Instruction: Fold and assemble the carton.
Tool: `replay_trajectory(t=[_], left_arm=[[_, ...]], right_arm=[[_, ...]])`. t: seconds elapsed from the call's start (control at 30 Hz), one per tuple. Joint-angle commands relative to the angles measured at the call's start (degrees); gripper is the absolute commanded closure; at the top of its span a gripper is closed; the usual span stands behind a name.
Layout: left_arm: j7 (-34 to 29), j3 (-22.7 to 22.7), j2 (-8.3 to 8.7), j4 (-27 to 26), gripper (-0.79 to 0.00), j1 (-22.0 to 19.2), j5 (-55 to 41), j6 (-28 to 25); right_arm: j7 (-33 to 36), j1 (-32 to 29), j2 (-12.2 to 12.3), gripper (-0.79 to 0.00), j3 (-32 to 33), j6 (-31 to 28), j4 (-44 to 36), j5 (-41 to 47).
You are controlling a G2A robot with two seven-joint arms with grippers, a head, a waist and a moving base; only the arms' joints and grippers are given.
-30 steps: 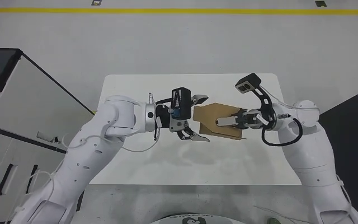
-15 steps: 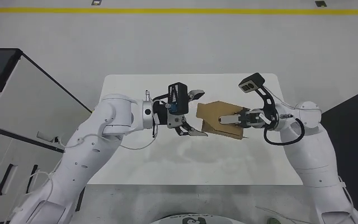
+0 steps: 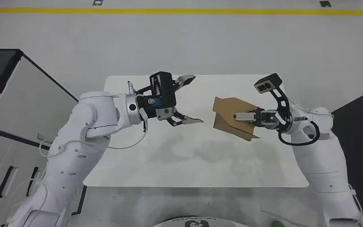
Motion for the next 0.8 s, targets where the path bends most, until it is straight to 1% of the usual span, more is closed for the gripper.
replay_trajectory(t=[0.0, 0.07, 0.17, 0.3, 0.47, 0.57, 0.77], left_arm=[[-0.01, 0.02, 0.00, 0.04, 0.000, 0.00, -0.05, -0.02], [-0.01, 0.02, 0.00, 0.04, 0.000, 0.00, -0.05, -0.02], [0.84, 0.07, -0.05, -0.68, 0.000, 0.32, -0.01, 0.69], [1.95, 0.17, -0.08, -1.54, 0.000, -0.03, -0.36, 0.32], [1.78, 0.56, -0.07, -2.16, 0.000, -0.56, -0.76, 0.00], [0.60, 1.89, -0.12, -2.18, 0.000, -0.78, -0.63, -0.35], [-4.49, 5.94, -0.42, -1.32, 0.000, -2.18, -0.02, 0.73]], right_arm=[[-0.87, -0.19, -0.02, 0.000, -0.09, 0.07, -0.15, -0.26], [-2.19, -0.71, 0.01, 0.000, -0.38, 0.13, -0.91, -1.22], [-1.99, -0.78, 0.17, 0.000, -0.33, 0.40, -1.16, -2.14], [-2.00, -0.63, 0.42, 0.000, -0.22, 0.63, -1.35, -4.41], [-2.38, -0.60, 0.69, 0.000, -0.33, 0.86, -1.77, -6.75], [-2.26, -0.68, 0.79, 0.000, -0.54, 0.81, -2.12, -6.90], [-1.20, -0.66, 0.97, 0.000, -0.59, -0.27, -2.49, -5.95]])
